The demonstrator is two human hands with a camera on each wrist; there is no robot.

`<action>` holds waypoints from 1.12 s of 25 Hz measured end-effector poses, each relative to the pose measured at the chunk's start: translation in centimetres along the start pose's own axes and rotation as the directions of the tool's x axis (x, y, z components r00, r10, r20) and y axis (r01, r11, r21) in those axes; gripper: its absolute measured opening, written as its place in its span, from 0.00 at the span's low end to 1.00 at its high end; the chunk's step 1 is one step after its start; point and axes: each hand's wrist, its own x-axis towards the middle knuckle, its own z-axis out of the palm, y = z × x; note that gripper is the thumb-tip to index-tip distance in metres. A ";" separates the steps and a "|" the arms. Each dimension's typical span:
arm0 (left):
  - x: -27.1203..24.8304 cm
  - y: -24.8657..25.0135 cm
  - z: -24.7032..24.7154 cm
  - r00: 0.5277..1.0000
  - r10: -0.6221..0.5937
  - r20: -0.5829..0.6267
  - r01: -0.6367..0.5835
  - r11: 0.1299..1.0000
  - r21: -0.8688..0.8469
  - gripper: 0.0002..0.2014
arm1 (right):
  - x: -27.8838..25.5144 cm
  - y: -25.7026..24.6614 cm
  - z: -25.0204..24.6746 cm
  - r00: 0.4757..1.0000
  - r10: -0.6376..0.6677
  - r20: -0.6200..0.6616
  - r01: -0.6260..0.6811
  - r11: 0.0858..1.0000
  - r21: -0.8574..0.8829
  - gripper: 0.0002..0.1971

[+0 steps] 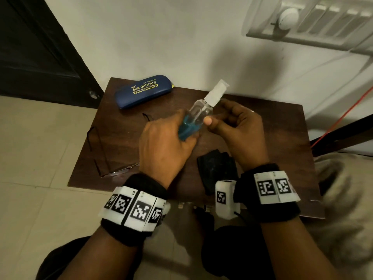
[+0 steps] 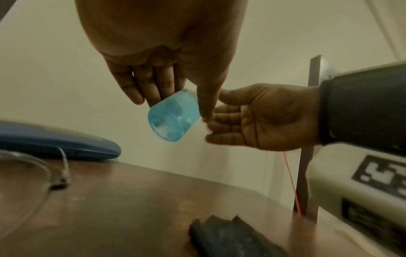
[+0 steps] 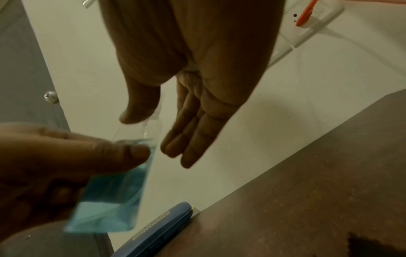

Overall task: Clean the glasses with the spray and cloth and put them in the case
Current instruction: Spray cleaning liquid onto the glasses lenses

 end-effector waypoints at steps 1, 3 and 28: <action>0.3 0.6 0.6 0.999 -0.048 0.000 0.047 0.994 -0.099 0.16 | 0.0 0.2 0.2 0.999 0.017 0.050 -0.016 1.000 -0.023 0.20; 0.7 1.1 2.0 0.996 -0.091 -0.002 0.088 0.969 -0.230 0.15 | 0.0 0.7 0.2 0.995 0.028 0.091 -0.020 0.997 -0.078 0.19; 1.1 0.6 6.2 0.987 -0.062 0.151 0.082 0.989 -0.127 0.14 | 0.9 3.9 -1.2 0.981 0.157 -0.111 -0.192 0.829 -0.525 0.25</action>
